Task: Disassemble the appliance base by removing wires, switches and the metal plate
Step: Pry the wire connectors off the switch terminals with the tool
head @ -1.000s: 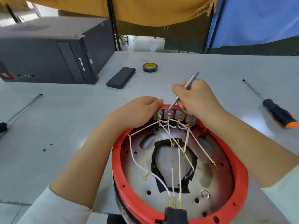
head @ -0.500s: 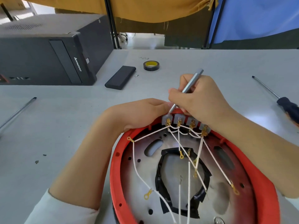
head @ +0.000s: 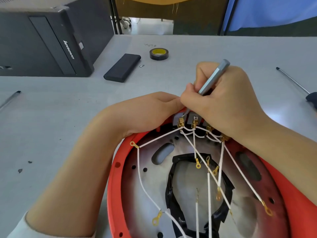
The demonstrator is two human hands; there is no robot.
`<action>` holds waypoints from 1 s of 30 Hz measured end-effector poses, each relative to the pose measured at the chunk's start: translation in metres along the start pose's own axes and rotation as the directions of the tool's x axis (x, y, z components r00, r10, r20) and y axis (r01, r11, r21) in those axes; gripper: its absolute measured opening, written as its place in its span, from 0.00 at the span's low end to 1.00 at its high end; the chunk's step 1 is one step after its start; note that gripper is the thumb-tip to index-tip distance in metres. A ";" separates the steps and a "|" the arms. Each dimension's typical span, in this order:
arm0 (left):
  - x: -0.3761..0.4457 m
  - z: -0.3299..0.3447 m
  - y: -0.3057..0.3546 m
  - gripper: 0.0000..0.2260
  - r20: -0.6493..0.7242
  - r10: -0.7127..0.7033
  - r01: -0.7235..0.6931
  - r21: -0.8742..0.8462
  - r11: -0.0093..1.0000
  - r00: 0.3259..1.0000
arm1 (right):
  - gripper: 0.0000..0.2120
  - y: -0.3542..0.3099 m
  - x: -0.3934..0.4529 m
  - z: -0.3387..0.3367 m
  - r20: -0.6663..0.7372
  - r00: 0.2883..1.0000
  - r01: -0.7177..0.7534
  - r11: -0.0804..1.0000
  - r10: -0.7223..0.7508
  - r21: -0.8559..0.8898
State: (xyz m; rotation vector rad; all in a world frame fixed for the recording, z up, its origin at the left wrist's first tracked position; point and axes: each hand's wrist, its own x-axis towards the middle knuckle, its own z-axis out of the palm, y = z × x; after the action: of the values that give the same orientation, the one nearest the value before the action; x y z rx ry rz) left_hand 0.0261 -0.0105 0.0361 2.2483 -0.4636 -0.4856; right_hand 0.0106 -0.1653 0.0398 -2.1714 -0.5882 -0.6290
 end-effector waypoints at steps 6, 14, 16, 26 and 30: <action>0.001 0.000 -0.001 0.18 -0.017 0.002 -0.002 0.006 1.000 1.000 | 0.18 0.000 0.000 0.001 0.000 1.000 0.003 1.000 -0.003 0.019; -0.001 0.001 0.002 0.17 -0.025 0.003 -0.004 -0.020 1.000 1.000 | 0.18 -0.002 0.006 0.003 0.059 0.996 -0.072 0.996 0.069 0.049; -0.001 0.001 0.002 0.18 -0.011 -0.004 0.004 -0.020 1.000 1.000 | 0.17 0.000 0.013 0.004 0.118 0.979 -0.179 0.980 0.168 0.087; 0.001 0.002 0.003 0.14 -0.031 -0.023 0.020 -0.097 0.995 0.999 | 0.17 0.006 0.022 0.009 0.176 0.947 -0.279 0.960 0.270 0.029; 0.001 0.002 0.001 0.16 -0.026 -0.014 0.011 -0.103 0.995 1.000 | 0.17 0.001 0.009 0.009 0.059 0.985 -0.164 0.982 0.159 0.097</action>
State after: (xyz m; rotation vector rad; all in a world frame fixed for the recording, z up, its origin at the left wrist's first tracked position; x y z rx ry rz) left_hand 0.0258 -0.0125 0.0353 2.1571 -0.4022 -0.4750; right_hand 0.0206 -0.1575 0.0398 -2.1189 -0.4549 -0.4476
